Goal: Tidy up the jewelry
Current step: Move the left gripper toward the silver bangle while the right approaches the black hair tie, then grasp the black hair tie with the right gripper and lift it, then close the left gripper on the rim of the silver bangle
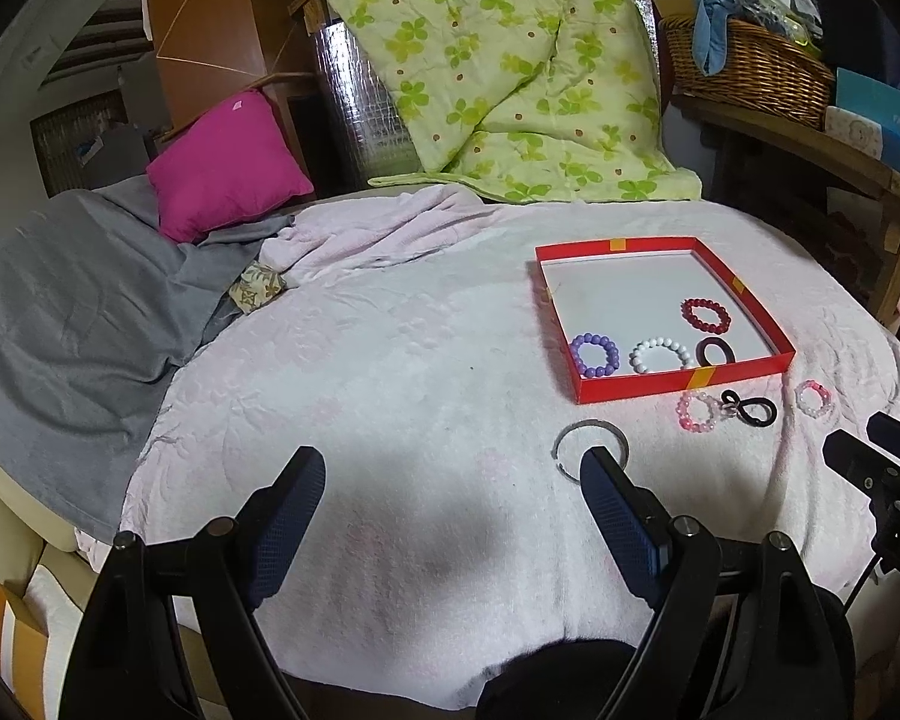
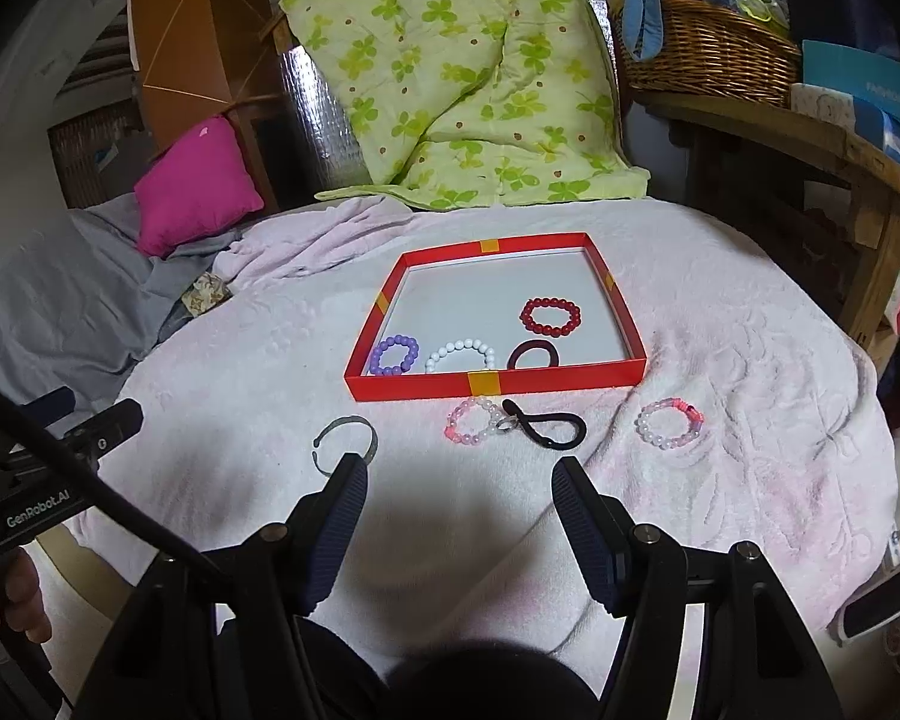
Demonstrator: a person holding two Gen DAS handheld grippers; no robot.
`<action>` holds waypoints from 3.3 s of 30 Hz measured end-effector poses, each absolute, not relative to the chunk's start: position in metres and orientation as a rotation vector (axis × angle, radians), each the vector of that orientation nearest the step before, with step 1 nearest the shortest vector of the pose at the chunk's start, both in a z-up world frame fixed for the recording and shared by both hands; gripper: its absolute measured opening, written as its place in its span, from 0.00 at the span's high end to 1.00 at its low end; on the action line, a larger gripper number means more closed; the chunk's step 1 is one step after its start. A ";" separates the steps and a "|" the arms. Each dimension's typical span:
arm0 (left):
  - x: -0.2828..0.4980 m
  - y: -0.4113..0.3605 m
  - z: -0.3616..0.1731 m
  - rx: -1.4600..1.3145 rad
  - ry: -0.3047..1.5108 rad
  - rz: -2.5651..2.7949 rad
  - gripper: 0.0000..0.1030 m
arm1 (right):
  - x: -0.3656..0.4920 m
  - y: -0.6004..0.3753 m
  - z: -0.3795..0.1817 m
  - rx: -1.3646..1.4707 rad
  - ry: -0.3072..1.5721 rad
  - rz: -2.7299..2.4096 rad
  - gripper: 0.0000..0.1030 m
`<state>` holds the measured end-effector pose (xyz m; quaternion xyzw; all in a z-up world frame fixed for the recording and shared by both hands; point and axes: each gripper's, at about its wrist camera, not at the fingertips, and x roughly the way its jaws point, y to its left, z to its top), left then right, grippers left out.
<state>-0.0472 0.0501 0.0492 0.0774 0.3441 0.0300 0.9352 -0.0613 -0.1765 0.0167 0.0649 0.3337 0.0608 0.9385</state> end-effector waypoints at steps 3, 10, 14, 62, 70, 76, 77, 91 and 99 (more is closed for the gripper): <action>-0.045 0.050 0.046 0.156 0.710 0.055 0.15 | -0.058 -0.177 0.016 0.128 0.687 0.121 0.34; -0.030 0.049 0.033 0.150 0.747 0.044 0.15 | -0.038 -0.187 0.003 0.114 0.715 0.111 0.35; -0.016 0.046 0.018 0.139 0.781 -0.005 0.15 | -0.019 -0.202 -0.011 0.144 0.729 0.116 0.43; 0.041 0.002 -0.050 0.129 0.969 -0.214 0.15 | 0.008 -0.284 -0.066 0.479 0.773 0.219 0.92; 0.056 0.006 -0.062 0.122 1.013 -0.184 0.15 | 0.001 -0.286 -0.071 0.485 0.783 0.225 0.91; 0.062 -0.005 -0.074 0.174 1.006 -0.183 0.15 | 0.003 -0.275 -0.076 0.477 0.799 0.247 0.92; 0.064 -0.008 -0.074 0.185 0.996 -0.186 0.15 | 0.003 -0.275 -0.075 0.478 0.798 0.250 0.92; 0.080 -0.002 -0.094 0.153 0.985 -0.263 0.16 | 0.010 -0.272 -0.078 0.454 0.832 0.195 0.85; 0.072 -0.004 -0.090 0.154 0.962 -0.310 0.40 | 0.031 -0.258 -0.087 0.367 0.870 0.152 0.61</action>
